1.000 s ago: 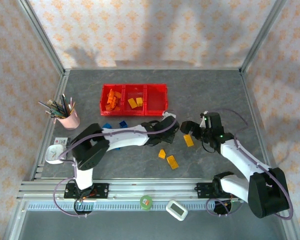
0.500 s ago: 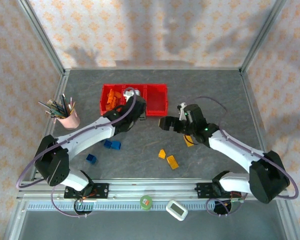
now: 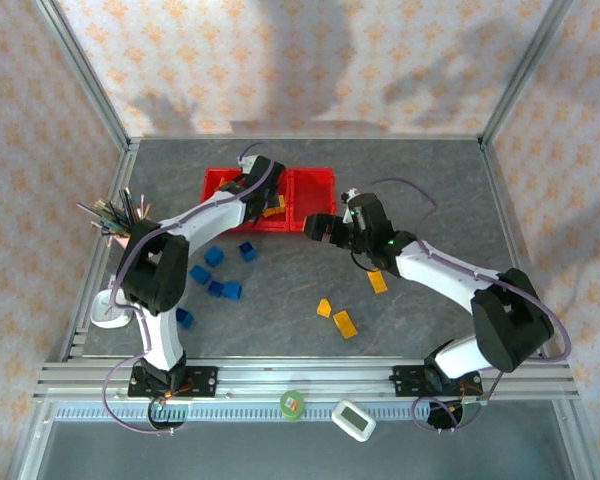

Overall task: Sort the legos into containers by color
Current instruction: Place the lego in the container, then pick up the lego from the middle-left of the table.

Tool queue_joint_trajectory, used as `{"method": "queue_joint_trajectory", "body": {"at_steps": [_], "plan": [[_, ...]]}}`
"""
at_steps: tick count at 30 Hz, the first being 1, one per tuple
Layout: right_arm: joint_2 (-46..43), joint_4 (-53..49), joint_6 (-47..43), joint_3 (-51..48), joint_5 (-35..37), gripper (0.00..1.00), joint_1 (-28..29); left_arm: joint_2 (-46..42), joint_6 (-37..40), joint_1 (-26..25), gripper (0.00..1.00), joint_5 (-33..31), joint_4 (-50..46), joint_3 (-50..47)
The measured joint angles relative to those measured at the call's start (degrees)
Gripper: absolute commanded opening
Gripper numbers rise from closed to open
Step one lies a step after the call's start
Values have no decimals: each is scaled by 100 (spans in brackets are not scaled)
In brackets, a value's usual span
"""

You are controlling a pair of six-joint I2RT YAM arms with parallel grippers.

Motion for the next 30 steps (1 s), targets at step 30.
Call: {"method": "queue_joint_trajectory", "body": {"at_steps": [30], "plan": [[-1209, -822, -28, -719, 413, 100, -337, -1738, -280, -1366, 69, 1163, -234, -1139]]}}
